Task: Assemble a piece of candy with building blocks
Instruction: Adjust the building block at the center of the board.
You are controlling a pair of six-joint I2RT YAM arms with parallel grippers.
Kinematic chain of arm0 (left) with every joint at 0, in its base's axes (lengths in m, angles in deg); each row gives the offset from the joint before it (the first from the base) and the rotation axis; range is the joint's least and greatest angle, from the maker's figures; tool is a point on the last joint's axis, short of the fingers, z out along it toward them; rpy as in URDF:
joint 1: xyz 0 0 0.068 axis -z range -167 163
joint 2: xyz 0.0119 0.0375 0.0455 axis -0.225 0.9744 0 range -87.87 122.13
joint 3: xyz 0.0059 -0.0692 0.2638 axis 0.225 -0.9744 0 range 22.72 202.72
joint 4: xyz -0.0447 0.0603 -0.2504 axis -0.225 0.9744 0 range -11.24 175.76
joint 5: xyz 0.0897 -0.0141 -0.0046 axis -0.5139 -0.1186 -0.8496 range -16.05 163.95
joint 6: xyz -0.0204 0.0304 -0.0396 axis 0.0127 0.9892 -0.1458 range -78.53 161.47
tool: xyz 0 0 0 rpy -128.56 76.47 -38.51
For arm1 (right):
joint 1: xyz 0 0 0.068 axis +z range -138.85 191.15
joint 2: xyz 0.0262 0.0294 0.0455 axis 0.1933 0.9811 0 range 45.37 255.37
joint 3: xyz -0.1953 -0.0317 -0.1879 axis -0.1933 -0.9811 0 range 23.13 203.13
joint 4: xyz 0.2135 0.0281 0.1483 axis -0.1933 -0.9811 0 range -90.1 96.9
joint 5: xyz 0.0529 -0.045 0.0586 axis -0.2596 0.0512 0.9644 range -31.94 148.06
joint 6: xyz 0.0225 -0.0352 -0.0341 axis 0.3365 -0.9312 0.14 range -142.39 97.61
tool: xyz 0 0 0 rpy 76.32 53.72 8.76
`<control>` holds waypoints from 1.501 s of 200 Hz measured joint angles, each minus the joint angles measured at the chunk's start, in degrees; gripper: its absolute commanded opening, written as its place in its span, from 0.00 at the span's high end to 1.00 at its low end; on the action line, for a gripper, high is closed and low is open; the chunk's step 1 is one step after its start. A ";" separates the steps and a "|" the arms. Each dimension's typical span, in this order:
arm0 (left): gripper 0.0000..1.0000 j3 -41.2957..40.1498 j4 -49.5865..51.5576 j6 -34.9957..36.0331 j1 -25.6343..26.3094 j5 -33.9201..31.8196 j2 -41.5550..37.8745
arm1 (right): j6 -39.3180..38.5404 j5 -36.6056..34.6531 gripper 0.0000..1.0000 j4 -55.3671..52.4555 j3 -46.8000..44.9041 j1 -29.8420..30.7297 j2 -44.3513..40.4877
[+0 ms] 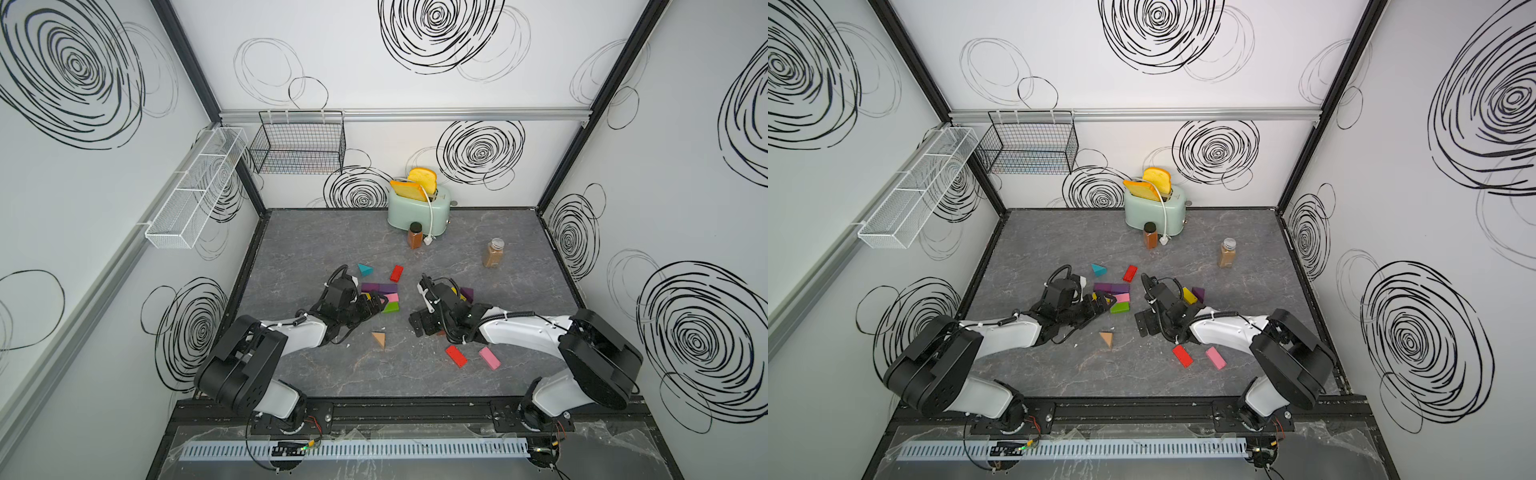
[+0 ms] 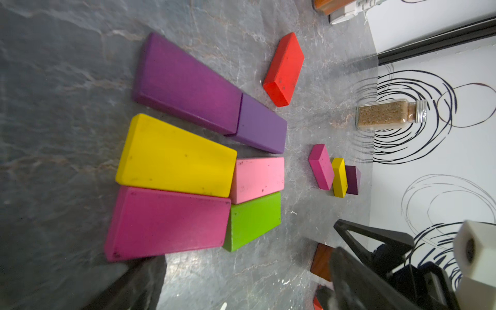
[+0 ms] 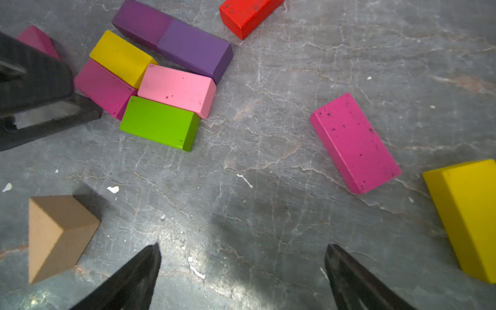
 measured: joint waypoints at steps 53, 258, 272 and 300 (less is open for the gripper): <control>0.01 0.11 -0.55 -0.24 -0.66 -0.04 0.39 | 0.02 -0.09 0.01 0.02 0.00 1.16 0.85; 0.00 -3.85 6.51 1.86 -4.81 1.68 -15.39 | 0.92 -5.11 0.00 7.56 7.58 5.62 15.04; 0.00 -4.52 7.74 2.29 -5.77 2.21 -16.33 | 1.14 -5.70 0.01 8.24 8.11 5.62 15.87; 0.00 -4.96 9.31 3.10 -8.04 3.54 -16.81 | 1.31 -6.64 0.03 9.70 10.08 5.62 18.10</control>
